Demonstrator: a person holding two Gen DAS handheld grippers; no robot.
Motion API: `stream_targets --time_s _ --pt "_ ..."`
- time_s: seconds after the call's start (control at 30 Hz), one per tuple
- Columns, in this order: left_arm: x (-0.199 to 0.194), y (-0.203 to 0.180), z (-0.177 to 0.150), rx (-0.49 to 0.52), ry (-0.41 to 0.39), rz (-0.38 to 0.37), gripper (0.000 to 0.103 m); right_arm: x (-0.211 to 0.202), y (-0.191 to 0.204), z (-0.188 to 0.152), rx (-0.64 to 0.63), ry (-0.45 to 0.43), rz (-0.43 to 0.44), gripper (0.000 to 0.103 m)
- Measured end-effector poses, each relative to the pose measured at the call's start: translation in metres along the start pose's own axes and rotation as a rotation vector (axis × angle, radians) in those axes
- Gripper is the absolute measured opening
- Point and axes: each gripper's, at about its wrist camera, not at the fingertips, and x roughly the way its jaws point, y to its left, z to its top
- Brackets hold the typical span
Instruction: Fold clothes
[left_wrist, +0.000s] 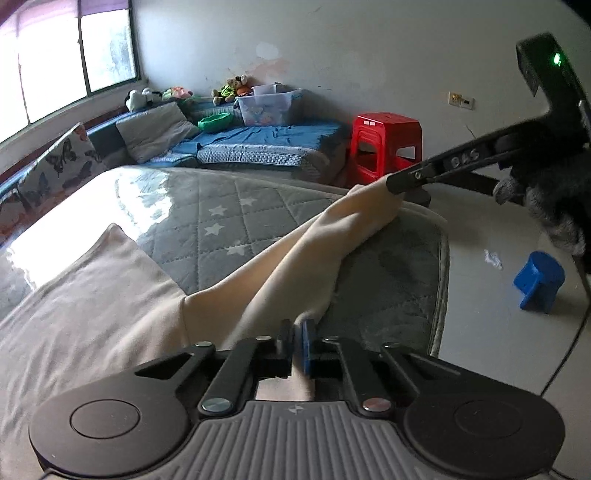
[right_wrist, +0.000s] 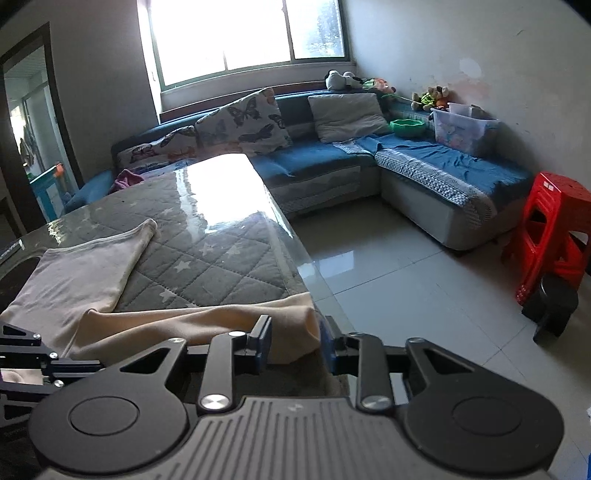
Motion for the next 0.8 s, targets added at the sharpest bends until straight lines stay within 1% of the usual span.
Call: stream_targets --time_s 0.03,0.1,0.17,0.27,0.33,0.4,0.5,0.57,0.6,0.67,0.7,0.73,0.8 --pt "-0.003 0.002 0.000 -0.012 -0.004 -0.017 0.004 0.002 0.001 0.002 -0.009 -0.003 -0.003 0.010" --pt "-0.011 0.005 -0.001 -0.020 -0.023 -0.049 0.004 0.003 0.004 0.008 -0.032 -0.021 -0.011 0.006" --pt "-0.020 0.007 -0.003 -0.020 -0.042 -0.077 0.004 0.000 0.006 0.014 -0.050 -0.055 -0.014 0.005" --pt "-0.032 0.012 -0.007 -0.013 -0.064 -0.127 0.004 -0.014 0.002 0.017 -0.044 -0.111 -0.038 0.004" --pt "-0.035 0.012 -0.011 0.008 -0.064 -0.146 0.004 -0.018 -0.006 0.012 -0.028 -0.098 -0.064 0.006" --pt "-0.031 0.011 -0.014 0.029 -0.039 -0.156 0.004 -0.021 -0.014 0.004 -0.008 -0.071 -0.091 0.007" --pt "-0.032 0.010 -0.016 0.025 -0.035 -0.159 0.005 -0.024 -0.018 -0.006 0.015 -0.042 -0.105 0.009" --pt "-0.035 0.011 -0.016 0.017 -0.038 -0.161 0.007 -0.026 -0.015 -0.006 0.018 -0.045 -0.088 0.009" --pt "-0.036 0.011 -0.017 0.013 -0.040 -0.162 0.009 -0.024 -0.011 -0.006 0.007 -0.042 -0.074 0.009" --pt "-0.039 0.011 -0.017 0.005 -0.043 -0.163 0.009 -0.018 0.001 -0.005 -0.026 -0.032 -0.039 0.009" --pt "-0.040 0.012 -0.017 0.001 -0.045 -0.164 0.011 -0.013 0.008 -0.004 -0.043 -0.022 -0.023 0.009" --pt "-0.042 0.012 -0.018 -0.003 -0.047 -0.165 0.015 -0.006 0.014 -0.004 -0.062 -0.009 -0.008 0.011" --pt "-0.045 0.012 -0.018 -0.011 -0.050 -0.166 0.018 0.008 0.025 -0.004 -0.096 0.015 0.002 0.014"
